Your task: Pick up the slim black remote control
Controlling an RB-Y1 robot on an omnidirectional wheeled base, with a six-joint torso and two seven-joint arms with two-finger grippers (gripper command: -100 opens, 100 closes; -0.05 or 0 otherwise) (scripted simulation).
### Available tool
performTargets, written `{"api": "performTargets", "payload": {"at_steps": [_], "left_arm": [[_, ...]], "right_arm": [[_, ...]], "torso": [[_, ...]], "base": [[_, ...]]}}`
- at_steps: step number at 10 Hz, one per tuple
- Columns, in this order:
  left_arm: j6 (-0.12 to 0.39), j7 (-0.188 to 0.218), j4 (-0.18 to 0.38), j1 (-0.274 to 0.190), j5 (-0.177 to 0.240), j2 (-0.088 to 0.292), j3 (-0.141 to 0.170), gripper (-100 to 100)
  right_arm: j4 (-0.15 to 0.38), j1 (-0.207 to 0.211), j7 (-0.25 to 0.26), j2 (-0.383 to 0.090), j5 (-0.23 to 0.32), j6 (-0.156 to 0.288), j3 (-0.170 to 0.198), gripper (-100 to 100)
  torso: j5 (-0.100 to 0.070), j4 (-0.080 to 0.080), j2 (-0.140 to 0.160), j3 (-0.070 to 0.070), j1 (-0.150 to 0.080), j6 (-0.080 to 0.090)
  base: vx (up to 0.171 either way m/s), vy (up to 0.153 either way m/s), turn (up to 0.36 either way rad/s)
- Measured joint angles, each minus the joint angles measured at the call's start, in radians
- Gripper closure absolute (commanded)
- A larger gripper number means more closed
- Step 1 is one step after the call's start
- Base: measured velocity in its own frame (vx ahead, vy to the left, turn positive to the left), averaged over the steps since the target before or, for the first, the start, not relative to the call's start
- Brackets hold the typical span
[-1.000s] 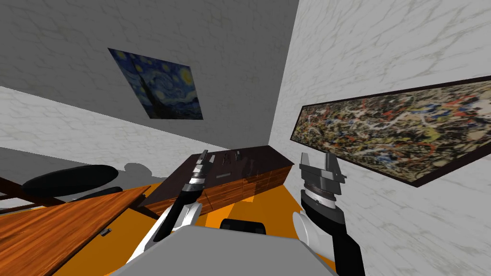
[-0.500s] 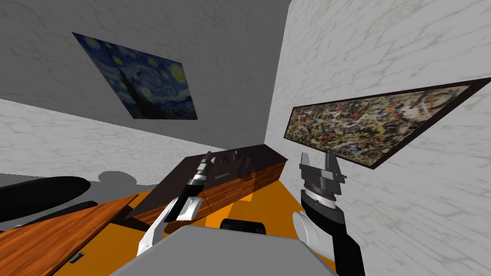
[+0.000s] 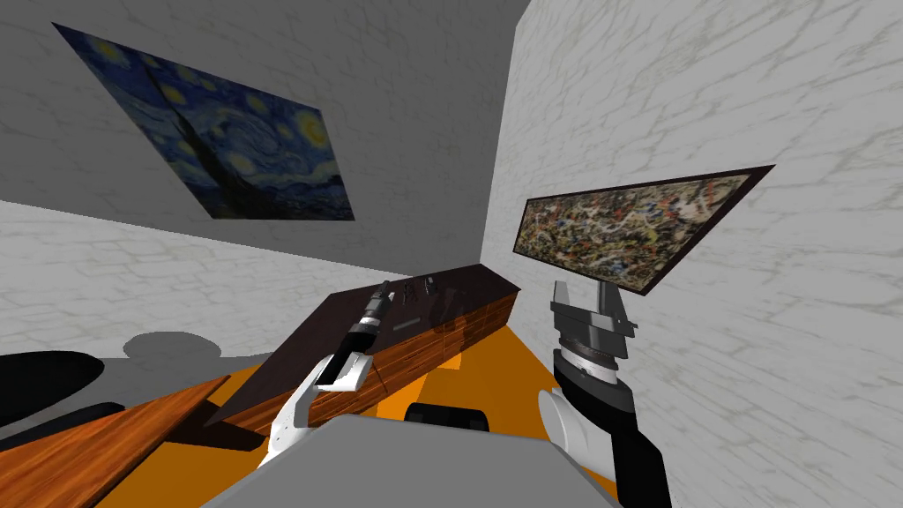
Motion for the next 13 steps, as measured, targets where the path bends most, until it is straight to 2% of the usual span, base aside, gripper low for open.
{"api": "performTargets", "payload": {"at_steps": [1,4,6,9,10,13], "left_arm": [[0.013,-0.006,0.033,-0.020,-0.002,-0.009,0.005,-100],[0.099,0.001,0.105,-0.079,0.016,0.004,0.045,-100],[0.146,0.001,0.152,-0.111,0.020,0.001,0.062,-100],[0.196,0.004,0.241,-0.150,0.029,0.001,0.084,-100],[0.218,0.007,0.277,-0.175,0.034,0.004,0.097,-100],[0.293,0.008,0.340,-0.211,0.040,-0.003,0.119,-100]], "right_arm": [[0.000,0.000,0.000,0.000,0.000,0.000,0.000,0],[0.000,0.000,0.000,0.000,0.000,0.000,0.000,0],[0.000,0.000,0.000,0.000,0.000,0.000,0.000,0],[0.000,0.000,0.000,0.000,0.000,0.000,0.000,0],[0.000,0.000,0.000,0.000,0.000,0.000,0.000,0],[0.000,0.000,0.000,0.000,0.000,0.000,0.000,0]], "torso": [[0.000,0.000,0.000,0.000,-0.001,0.001],[0.000,0.000,0.000,0.000,0.001,0.000],[0.000,0.000,0.000,0.000,0.000,0.001],[0.000,0.000,-0.001,0.000,0.000,0.000],[0.000,0.000,-0.001,-0.001,0.000,0.000],[0.000,0.000,-0.001,-0.001,0.000,0.000]], "base": [[-0.043,0.052,-0.282],[-0.026,0.038,-0.104],[-0.026,0.036,-0.128],[-0.016,0.035,-0.123],[-0.010,0.030,-0.086],[-0.010,0.030,-0.112]]}}
